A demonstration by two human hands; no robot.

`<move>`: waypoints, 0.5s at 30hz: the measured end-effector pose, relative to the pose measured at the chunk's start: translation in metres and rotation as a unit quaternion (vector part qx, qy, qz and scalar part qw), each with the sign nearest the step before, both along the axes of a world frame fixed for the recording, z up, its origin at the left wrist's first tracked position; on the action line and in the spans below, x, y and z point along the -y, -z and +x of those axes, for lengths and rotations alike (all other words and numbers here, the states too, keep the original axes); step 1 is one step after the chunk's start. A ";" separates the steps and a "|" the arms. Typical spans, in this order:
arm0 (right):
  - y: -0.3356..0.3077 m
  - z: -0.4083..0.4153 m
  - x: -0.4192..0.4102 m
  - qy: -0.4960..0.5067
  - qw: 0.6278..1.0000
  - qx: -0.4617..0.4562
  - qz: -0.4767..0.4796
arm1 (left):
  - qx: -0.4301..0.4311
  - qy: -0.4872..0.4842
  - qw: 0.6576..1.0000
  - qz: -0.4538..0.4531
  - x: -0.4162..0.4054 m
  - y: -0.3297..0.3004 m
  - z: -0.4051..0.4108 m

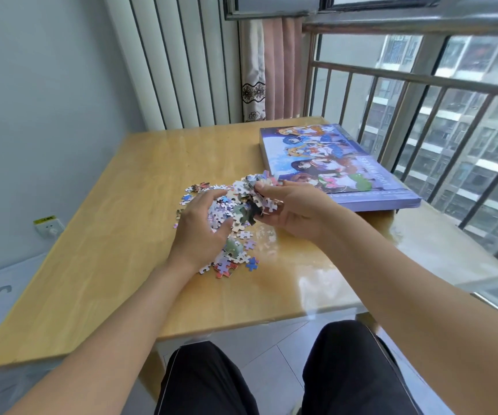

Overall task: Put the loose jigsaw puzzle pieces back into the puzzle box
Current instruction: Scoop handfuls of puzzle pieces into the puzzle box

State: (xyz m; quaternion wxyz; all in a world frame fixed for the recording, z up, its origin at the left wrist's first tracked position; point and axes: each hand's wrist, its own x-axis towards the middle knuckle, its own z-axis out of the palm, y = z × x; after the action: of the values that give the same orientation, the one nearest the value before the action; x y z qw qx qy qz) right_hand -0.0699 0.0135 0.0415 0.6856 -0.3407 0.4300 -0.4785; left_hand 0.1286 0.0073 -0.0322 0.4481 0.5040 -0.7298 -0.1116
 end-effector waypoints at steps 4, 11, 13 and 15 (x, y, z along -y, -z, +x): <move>0.010 -0.031 -0.026 -0.011 1.000 -0.004 -0.004 | 0.108 0.051 0.991 0.063 0.012 -0.018 -0.038; 0.034 -0.076 -0.051 0.016 0.999 -0.039 0.029 | 0.146 0.064 0.986 0.055 0.041 -0.035 -0.097; 0.041 -0.088 -0.054 0.031 0.997 -0.044 0.051 | 0.120 0.044 0.989 0.073 0.049 -0.037 -0.104; 0.045 -0.098 -0.053 0.052 0.995 -0.034 0.074 | 0.075 0.038 0.993 0.077 0.055 -0.039 -0.109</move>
State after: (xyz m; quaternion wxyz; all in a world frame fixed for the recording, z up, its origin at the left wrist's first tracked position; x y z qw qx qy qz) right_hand -0.1684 0.0665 -0.0036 0.6681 -0.2826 0.5044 -0.4683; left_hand 0.0196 -0.0474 0.0068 0.3474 0.5161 -0.7692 -0.1456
